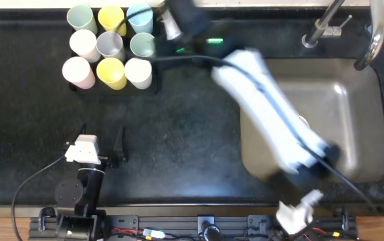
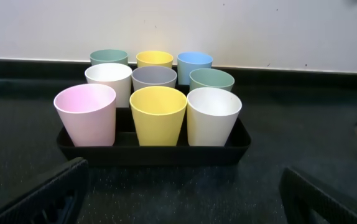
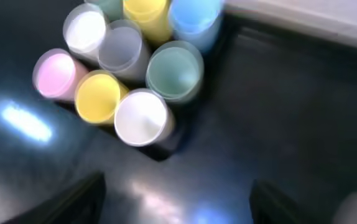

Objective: Store Cups

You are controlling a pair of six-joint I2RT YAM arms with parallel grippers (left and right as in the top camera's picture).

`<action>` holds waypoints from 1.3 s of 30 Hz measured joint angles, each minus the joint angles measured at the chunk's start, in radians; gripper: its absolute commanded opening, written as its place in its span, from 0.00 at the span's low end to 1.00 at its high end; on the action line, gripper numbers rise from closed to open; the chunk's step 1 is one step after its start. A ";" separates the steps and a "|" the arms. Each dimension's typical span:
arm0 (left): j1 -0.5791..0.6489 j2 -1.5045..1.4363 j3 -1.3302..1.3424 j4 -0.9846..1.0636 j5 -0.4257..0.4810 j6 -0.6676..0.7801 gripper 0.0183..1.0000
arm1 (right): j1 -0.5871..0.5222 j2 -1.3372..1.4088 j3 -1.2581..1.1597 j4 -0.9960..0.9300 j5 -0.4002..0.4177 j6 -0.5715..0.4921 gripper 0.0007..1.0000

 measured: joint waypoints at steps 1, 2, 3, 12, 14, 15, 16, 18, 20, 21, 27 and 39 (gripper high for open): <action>0.000 0.000 0.000 0.000 0.000 0.000 1.00 | -0.037 -0.060 0.001 -0.019 0.000 -0.018 0.84; 0.000 0.000 0.000 0.000 0.000 0.000 1.00 | -0.077 -0.117 0.001 -0.037 0.002 -0.039 0.87; 0.000 0.000 0.000 0.000 0.000 0.000 1.00 | -0.120 -0.170 0.000 -0.054 0.004 -0.061 0.90; 0.000 0.000 0.000 0.000 0.000 0.000 1.00 | -0.332 -0.626 -0.467 0.137 0.012 -0.227 1.00; 0.000 0.000 0.000 0.000 0.000 0.000 1.00 | -0.335 -0.743 -0.649 0.251 0.010 -0.240 1.00; 0.000 0.000 0.000 0.000 0.000 0.000 1.00 | -0.335 -0.806 -0.739 0.314 0.010 -0.247 1.00; 0.000 0.000 0.000 0.000 0.000 0.000 1.00 | -0.335 -0.873 -0.827 0.365 0.010 -0.250 1.00; 0.000 0.000 0.000 0.000 0.000 0.000 1.00 | -0.335 -1.014 -0.993 0.472 0.010 -0.256 1.00; 0.000 0.000 0.000 0.000 0.000 0.000 1.00 | -0.335 -1.160 -1.146 0.574 0.013 -0.261 1.00; 0.000 0.000 0.000 0.000 0.000 0.000 1.00 | -0.335 -1.233 -1.219 0.628 0.020 -0.262 1.00; 0.000 0.000 0.000 0.000 0.000 0.000 1.00 | -0.335 -1.590 -1.587 0.814 0.087 -0.269 1.00; 0.000 0.000 0.000 0.000 0.000 0.000 1.00 | -0.336 -1.797 -1.949 0.952 0.120 -0.272 1.00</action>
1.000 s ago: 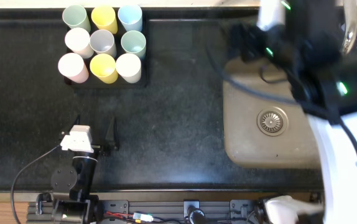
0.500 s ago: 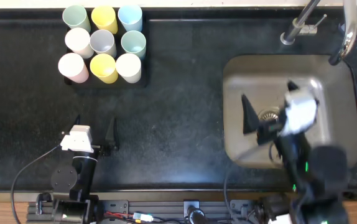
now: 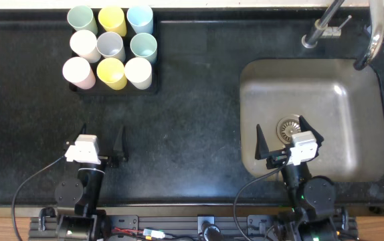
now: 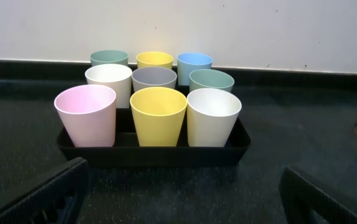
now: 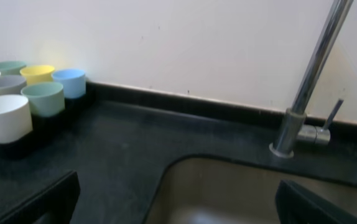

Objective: Store Cups

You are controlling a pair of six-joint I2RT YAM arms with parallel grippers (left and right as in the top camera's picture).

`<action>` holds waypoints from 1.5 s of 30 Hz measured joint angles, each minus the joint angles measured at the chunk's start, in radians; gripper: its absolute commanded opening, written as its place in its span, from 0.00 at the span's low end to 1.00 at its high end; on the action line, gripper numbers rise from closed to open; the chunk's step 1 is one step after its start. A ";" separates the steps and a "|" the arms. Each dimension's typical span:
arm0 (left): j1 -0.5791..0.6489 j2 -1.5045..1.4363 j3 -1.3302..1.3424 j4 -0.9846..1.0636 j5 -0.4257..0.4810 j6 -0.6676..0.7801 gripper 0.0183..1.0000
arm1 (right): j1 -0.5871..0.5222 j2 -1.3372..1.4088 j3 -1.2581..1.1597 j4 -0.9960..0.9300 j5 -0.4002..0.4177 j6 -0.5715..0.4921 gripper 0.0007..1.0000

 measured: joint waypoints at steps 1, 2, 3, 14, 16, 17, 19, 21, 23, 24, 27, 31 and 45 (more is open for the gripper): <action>0.000 0.000 0.000 0.000 0.000 0.000 1.00 | -0.001 -0.003 -0.027 0.027 0.002 0.000 1.00; 0.000 0.000 0.000 0.000 0.000 0.000 1.00 | -0.001 -0.005 -0.049 0.044 0.002 0.001 1.00; 0.000 0.000 0.000 0.000 0.000 0.000 1.00 | -0.002 -0.006 -0.077 0.061 0.003 0.000 1.00; 0.000 0.000 0.000 0.000 0.000 0.000 1.00 | -0.068 -0.006 -0.161 0.131 0.004 0.000 1.00; 0.000 0.000 0.000 0.000 0.000 0.000 1.00 | -0.083 -0.007 -0.161 0.131 0.005 0.000 1.00; 0.000 0.000 0.000 0.000 0.000 0.000 1.00 | -0.084 -0.007 -0.161 0.130 0.005 0.000 1.00; 0.000 0.000 0.000 0.000 0.000 0.000 1.00 | -0.084 -0.009 -0.161 0.131 0.005 0.000 1.00; 0.000 0.000 0.000 0.000 0.000 0.000 1.00 | -0.084 -0.014 -0.161 0.131 0.006 0.000 1.00; 0.000 0.000 0.000 0.000 0.000 0.000 1.00 | -0.084 -0.015 -0.161 0.130 0.005 0.000 1.00; 0.000 0.000 0.000 0.000 0.000 0.000 1.00 | -0.084 -0.015 -0.161 0.130 0.006 -0.001 1.00; 0.000 0.000 0.000 0.000 0.000 0.000 1.00 | -0.084 -0.015 -0.161 0.130 0.006 0.000 1.00; 0.000 0.000 0.000 0.000 0.000 0.000 1.00 | -0.084 -0.015 -0.161 0.130 0.006 0.000 1.00; 0.000 0.000 0.000 0.000 0.000 0.000 1.00 | -0.084 -0.015 -0.161 0.130 0.006 0.000 1.00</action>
